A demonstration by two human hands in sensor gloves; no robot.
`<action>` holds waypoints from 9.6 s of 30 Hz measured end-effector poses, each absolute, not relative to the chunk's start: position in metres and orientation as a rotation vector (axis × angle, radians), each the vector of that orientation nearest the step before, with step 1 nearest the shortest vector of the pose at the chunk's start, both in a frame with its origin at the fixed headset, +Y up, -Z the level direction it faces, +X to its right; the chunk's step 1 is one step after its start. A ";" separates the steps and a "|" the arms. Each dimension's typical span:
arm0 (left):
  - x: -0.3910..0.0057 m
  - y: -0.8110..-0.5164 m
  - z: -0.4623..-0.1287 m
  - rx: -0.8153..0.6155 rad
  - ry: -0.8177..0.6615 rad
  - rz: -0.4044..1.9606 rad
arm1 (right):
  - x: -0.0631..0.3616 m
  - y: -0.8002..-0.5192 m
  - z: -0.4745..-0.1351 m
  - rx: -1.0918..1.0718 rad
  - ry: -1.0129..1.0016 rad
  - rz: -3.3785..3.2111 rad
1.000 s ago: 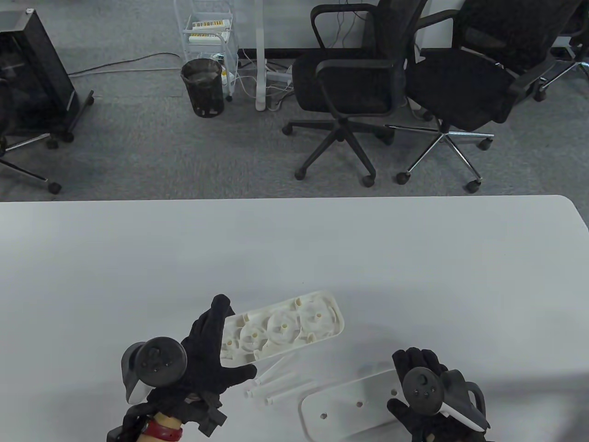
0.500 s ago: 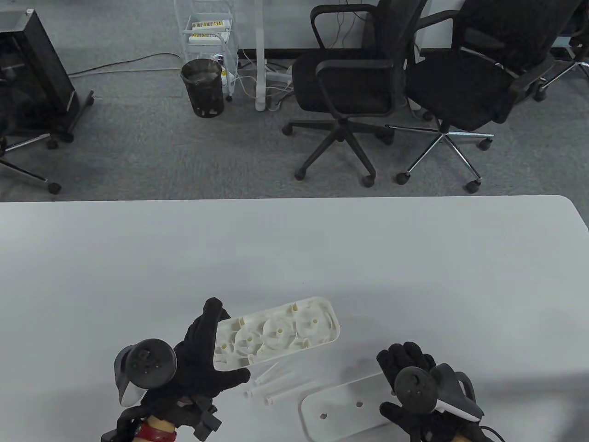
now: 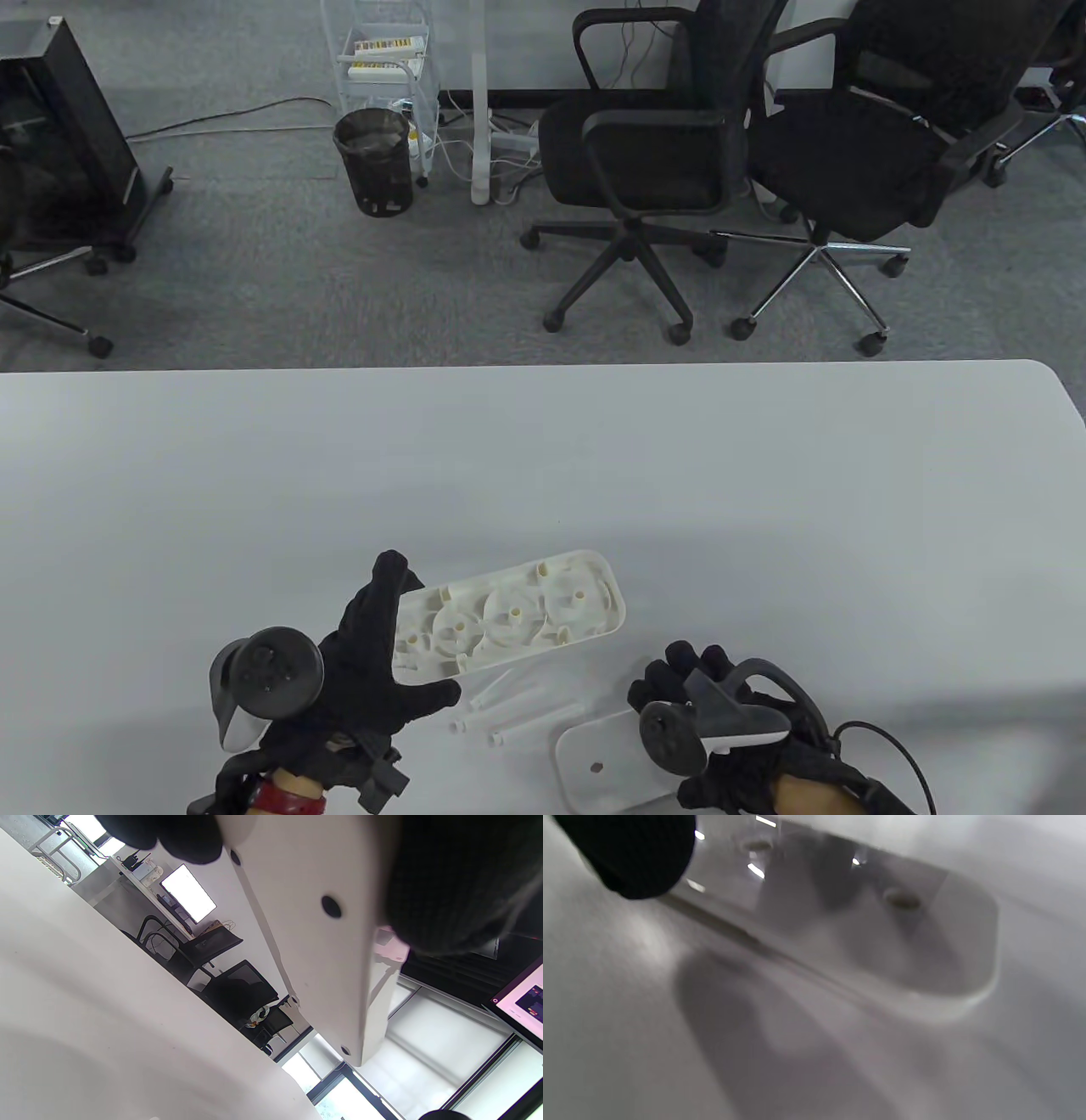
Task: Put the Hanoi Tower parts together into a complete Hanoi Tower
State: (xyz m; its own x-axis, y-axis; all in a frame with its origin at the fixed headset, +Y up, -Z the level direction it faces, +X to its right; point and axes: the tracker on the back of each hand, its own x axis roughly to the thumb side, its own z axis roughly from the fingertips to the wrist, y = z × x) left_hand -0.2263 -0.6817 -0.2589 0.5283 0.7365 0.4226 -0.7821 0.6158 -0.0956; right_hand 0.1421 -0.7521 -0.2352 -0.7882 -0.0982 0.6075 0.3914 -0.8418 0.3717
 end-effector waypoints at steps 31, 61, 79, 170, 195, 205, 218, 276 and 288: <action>-0.224 -0.684 -0.265 0.054 -0.480 0.961 | 0.154 -0.645 -0.215 -1.241 -0.453 -2.912; -0.211 -0.684 -0.264 0.012 -0.629 1.220 | 0.046 -0.586 -0.286 -1.266 -0.298 -2.948; -0.208 -0.683 -0.262 0.031 -0.617 1.268 | 0.042 -0.587 -0.284 -1.315 -0.365 -2.969; -0.191 -0.672 -0.248 0.138 -0.625 1.377 | 0.144 -0.660 -0.272 -0.673 -0.517 -4.275; -0.195 -0.668 -0.256 0.197 -0.290 0.464 | 0.178 -0.638 -0.229 -0.448 0.170 -3.373; -0.210 -0.700 -0.278 0.120 -0.178 0.383 | 0.196 -0.689 -0.206 -0.237 0.051 -3.235; -0.215 -0.720 -0.285 0.063 -0.128 0.341 | 0.194 -0.687 -0.207 -0.262 0.071 -3.212; -0.219 -0.775 -0.299 -0.290 -0.070 0.154 | 0.189 -0.699 -0.209 -0.297 -0.173 -3.245; -0.220 -0.778 -0.299 -0.293 -0.072 0.156 | 0.147 -0.683 -0.221 -0.519 -0.126 -3.192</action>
State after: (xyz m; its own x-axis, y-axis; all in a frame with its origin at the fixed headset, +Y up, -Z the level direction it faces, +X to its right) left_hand -0.2200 -0.7780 -0.2993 0.9854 0.1634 0.0481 -0.1425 0.9456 -0.2926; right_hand 0.1470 -0.6828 -0.2207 -0.9441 0.1057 0.3122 -0.0808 -0.9925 0.0917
